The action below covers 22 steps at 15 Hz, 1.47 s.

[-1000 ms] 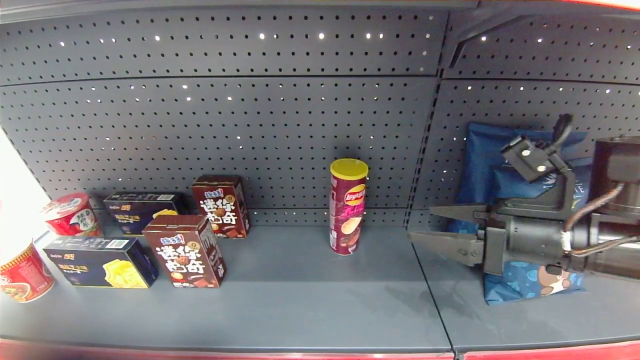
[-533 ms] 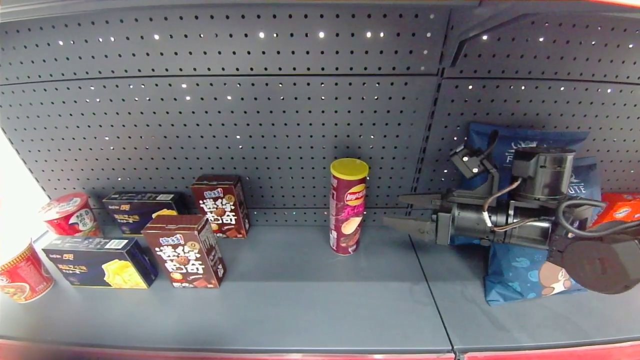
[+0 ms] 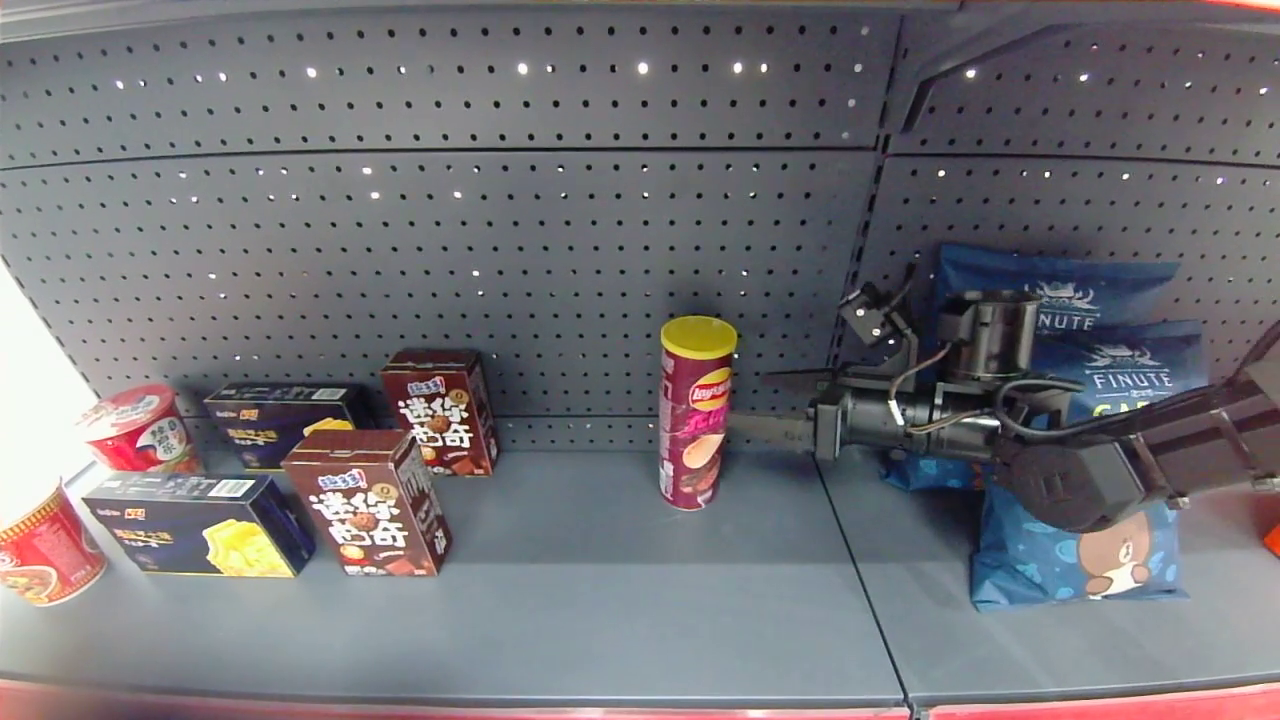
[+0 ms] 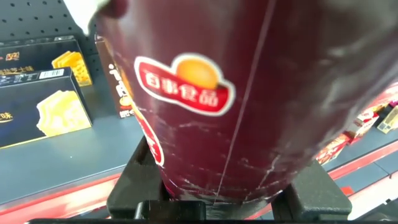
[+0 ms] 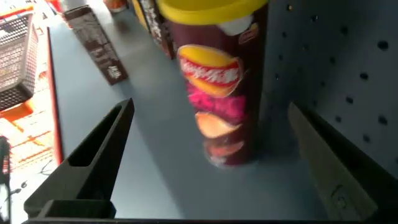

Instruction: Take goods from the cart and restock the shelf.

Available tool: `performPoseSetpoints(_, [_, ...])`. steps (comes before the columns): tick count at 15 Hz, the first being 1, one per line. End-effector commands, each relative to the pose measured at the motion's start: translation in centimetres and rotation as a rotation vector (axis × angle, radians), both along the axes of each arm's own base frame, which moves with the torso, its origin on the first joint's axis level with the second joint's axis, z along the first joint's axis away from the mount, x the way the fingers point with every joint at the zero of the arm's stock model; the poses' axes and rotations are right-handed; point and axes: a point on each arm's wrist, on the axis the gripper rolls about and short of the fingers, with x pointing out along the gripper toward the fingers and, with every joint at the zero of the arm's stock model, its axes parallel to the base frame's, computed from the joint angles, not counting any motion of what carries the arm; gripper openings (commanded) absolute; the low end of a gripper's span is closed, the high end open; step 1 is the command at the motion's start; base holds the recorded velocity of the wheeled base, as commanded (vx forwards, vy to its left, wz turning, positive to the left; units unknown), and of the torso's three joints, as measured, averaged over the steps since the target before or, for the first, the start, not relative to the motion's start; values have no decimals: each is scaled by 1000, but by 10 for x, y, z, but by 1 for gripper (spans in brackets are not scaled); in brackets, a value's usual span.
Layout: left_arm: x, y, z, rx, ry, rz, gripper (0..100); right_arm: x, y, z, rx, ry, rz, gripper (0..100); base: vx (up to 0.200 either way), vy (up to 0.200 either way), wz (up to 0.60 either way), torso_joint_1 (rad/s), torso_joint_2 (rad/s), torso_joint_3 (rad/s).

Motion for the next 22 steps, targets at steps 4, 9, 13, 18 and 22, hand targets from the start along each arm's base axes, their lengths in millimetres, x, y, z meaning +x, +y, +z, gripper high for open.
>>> performPoseSetpoints(4, [1,0,-4,2,13,0,0,16,9,-20,-6,21,10,100,0,0,0,0,0,0])
performPoseSetpoints(9, [1,0,-8,4,26,0,0,24,14,-26,-8,22,13,100,0,0,0,0,0,0])
performPoseSetpoints(13, [1,0,-8,2,26,0,0,33,26,-36,-10,27,30,100,0,0,0,0,0,0])
performPoseSetpoints(18, [1,0,-9,2,29,2,0,38,39,-53,-11,38,54,100,0,0,0,0,0,0])
performPoseSetpoints(22, [2,0,-12,4,39,5,0,39,46,-65,-20,56,66,100,0,0,0,0,0,0])
